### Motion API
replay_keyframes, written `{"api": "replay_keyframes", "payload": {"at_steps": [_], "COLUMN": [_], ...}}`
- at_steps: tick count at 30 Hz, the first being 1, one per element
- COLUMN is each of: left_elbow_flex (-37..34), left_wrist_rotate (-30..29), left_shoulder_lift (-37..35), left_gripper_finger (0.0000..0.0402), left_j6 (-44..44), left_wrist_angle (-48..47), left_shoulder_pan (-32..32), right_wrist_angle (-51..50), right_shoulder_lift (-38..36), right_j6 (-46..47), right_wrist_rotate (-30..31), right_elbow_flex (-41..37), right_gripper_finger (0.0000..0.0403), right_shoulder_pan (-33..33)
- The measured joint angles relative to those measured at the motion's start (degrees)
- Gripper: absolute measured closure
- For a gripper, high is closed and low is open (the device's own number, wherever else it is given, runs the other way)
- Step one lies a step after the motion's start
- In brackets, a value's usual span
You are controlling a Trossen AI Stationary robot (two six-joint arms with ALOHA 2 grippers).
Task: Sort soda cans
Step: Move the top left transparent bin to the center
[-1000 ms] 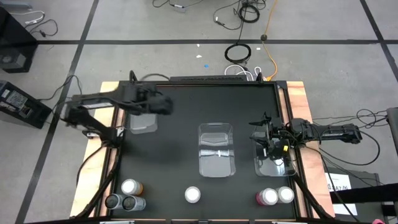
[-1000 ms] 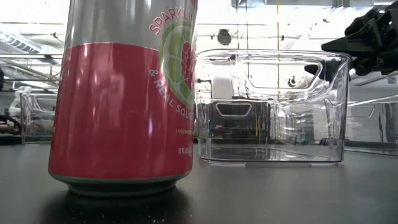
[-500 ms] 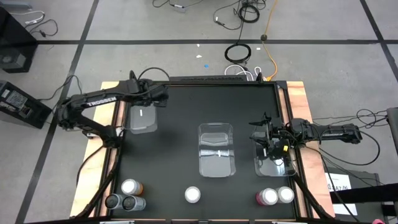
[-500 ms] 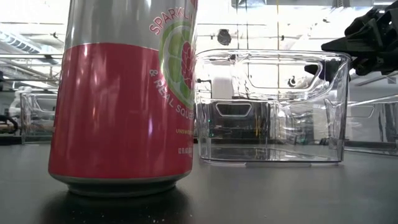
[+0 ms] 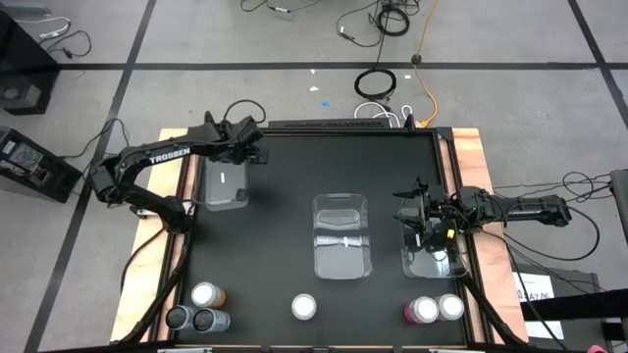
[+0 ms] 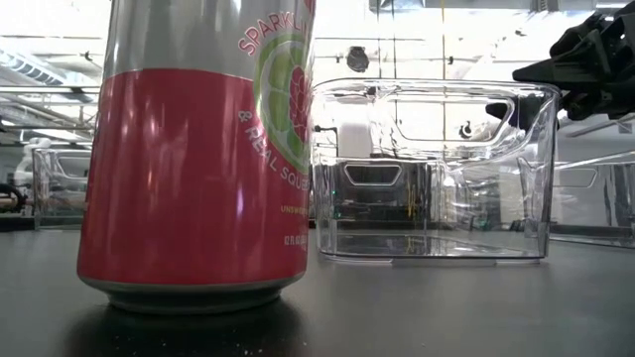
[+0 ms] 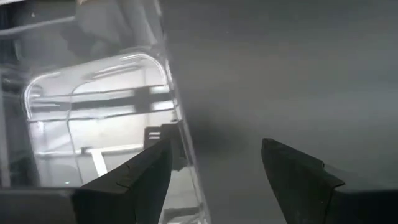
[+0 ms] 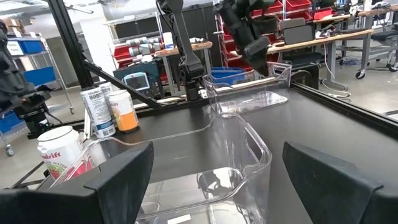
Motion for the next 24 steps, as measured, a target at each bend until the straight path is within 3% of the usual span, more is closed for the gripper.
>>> {"api": "replay_keyframes", "payload": {"at_steps": [14,18,24], "left_elbow_flex": [-8.5,-8.5,-8.5], "left_wrist_rotate": [4.2,4.6,4.6], "left_shoulder_lift": [2.2,3.4,3.9], "left_gripper_finger": [0.0157,0.0219,0.0368], "left_j6": [-1.6,-1.6,-4.2], "left_wrist_angle": [5.5,5.8,5.7], "left_shoulder_pan": [2.0,1.6,0.1], "right_wrist_angle": [0.0,0.0,0.0], "right_shoulder_lift": [0.0,0.0,0.0], "right_j6": [0.0,0.0,0.0], "right_wrist_rotate": [0.0,0.0,0.0], "right_elbow_flex": [0.0,0.0,0.0], "right_gripper_finger": [0.0053,0.0053,0.0053], "right_shoulder_pan": [0.0,0.0,0.0]}}
